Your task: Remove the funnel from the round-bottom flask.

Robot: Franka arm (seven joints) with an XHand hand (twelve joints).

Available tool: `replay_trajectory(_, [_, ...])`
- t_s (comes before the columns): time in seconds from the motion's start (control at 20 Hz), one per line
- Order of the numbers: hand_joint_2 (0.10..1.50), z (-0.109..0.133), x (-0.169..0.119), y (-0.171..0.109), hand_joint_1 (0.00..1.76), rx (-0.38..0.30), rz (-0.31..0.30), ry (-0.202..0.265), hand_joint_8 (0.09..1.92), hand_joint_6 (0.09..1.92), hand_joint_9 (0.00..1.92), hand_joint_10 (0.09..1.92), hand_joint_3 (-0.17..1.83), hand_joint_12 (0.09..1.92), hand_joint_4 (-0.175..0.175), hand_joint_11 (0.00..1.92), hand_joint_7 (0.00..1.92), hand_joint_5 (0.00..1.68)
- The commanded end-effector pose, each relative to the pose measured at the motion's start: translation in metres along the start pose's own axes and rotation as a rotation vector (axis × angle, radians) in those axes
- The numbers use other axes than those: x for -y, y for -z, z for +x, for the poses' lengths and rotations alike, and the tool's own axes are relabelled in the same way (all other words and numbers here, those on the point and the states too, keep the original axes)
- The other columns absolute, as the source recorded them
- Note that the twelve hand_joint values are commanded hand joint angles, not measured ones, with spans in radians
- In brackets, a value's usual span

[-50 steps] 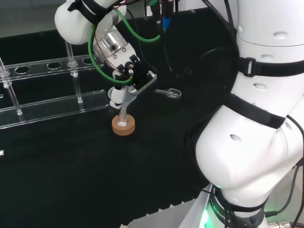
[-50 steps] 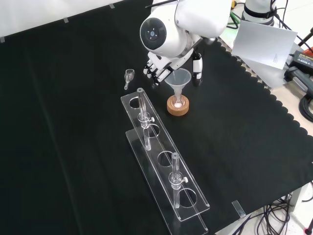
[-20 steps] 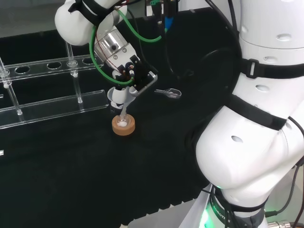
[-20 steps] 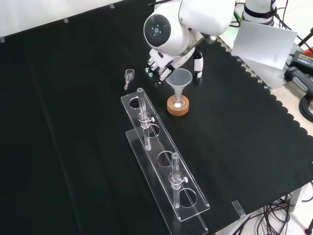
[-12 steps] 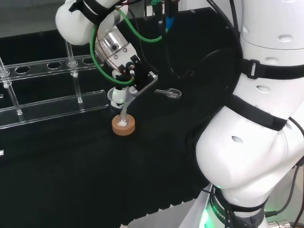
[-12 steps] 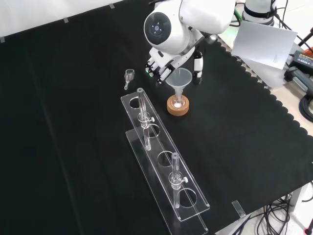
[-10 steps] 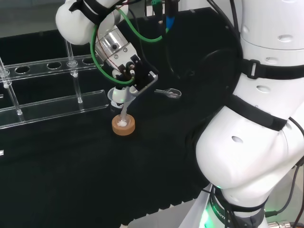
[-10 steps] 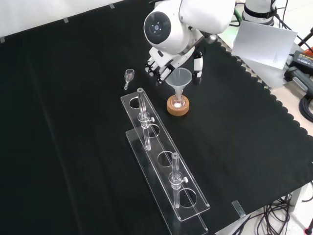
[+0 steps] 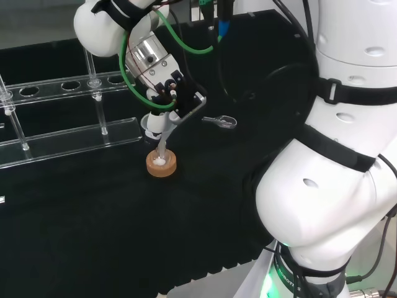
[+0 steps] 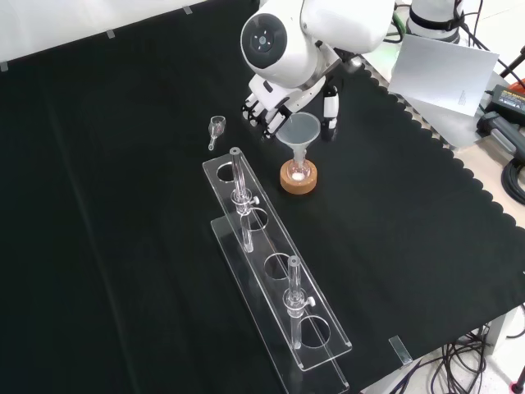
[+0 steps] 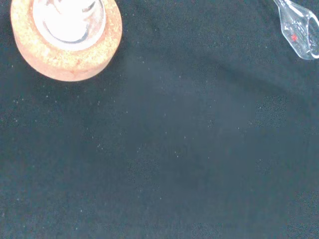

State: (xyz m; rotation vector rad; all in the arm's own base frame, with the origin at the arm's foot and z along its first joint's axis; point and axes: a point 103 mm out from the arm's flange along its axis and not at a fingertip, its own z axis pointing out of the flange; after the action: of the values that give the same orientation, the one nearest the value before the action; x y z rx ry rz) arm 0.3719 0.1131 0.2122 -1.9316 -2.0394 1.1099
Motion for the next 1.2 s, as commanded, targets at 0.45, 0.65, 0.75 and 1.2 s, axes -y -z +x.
replay_trajectory(0.45, [0.79, -0.0027, -0.0001, 0.0035, 0.60, 0.008, -0.015, 0.000, 0.52, 0.09, 0.25, 0.72, 0.02, 0.91, -0.017, 0.00, 0.76, 0.56])
replay_trajectory(0.65, [0.79, -0.0025, 0.0002, 0.0041, 0.60, 0.006, -0.021, 0.001, 0.52, 0.09, 0.26, 0.71, 0.02, 0.94, -0.018, 0.00, 0.76, 0.56])
replay_trajectory(0.75, [0.79, -0.0018, 0.0015, 0.0051, 0.61, 0.003, -0.027, -0.001, 0.52, 0.09, 0.26, 0.71, 0.02, 0.95, -0.018, 0.00, 0.76, 0.56])
replay_trajectory(1.2, [0.79, -0.0054, 0.0061, 0.0089, 0.61, -0.015, -0.039, -0.010, 0.52, 0.09, 0.27, 0.70, 0.02, 0.96, -0.019, 0.00, 0.77, 0.57])
